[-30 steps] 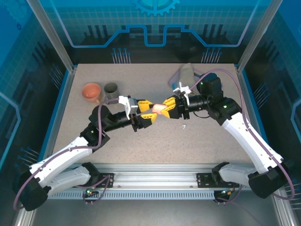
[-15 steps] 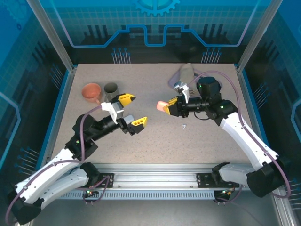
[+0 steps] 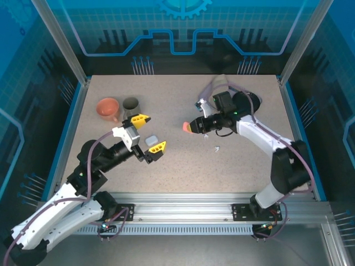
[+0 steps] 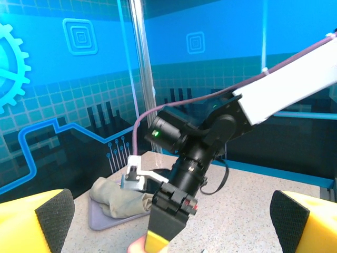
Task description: Insert the wireless bluetooth earbuds into the charging case
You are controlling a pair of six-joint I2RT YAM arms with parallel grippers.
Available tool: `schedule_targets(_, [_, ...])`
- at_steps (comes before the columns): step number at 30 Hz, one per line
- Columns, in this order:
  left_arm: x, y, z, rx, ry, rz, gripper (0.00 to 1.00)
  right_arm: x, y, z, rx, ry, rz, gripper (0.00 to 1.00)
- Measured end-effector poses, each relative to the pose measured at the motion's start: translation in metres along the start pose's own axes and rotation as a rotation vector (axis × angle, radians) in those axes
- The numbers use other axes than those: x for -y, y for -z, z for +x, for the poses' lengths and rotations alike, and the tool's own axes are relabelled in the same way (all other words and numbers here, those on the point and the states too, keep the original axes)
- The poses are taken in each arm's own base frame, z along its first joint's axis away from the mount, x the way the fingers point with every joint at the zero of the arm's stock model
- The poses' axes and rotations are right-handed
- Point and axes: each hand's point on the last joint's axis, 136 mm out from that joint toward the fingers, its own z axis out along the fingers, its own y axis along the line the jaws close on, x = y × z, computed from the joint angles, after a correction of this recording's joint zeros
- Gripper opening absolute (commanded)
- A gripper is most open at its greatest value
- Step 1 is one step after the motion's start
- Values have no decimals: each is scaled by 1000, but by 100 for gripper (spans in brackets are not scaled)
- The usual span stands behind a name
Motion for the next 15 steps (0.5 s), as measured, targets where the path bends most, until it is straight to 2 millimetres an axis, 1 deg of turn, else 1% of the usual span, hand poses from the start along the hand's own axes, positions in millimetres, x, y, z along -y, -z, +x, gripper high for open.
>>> schedule_targets(5, [0, 5, -3, 5, -17, -8, 99, 23, -38, -8, -65, -61, 10, 16])
schedule_targets(8, [0, 5, 1, -10, -16, -6, 99, 33, -57, -12, -92, -88, 12, 16])
schedule_targets(12, [1, 5, 7, -32, -12, -4, 99, 47, -76, -12, -126, -121, 18, 16])
schedule_targets(15, [1, 5, 10, -45, -12, -3, 99, 56, -87, -11, -149, -143, 23, 16])
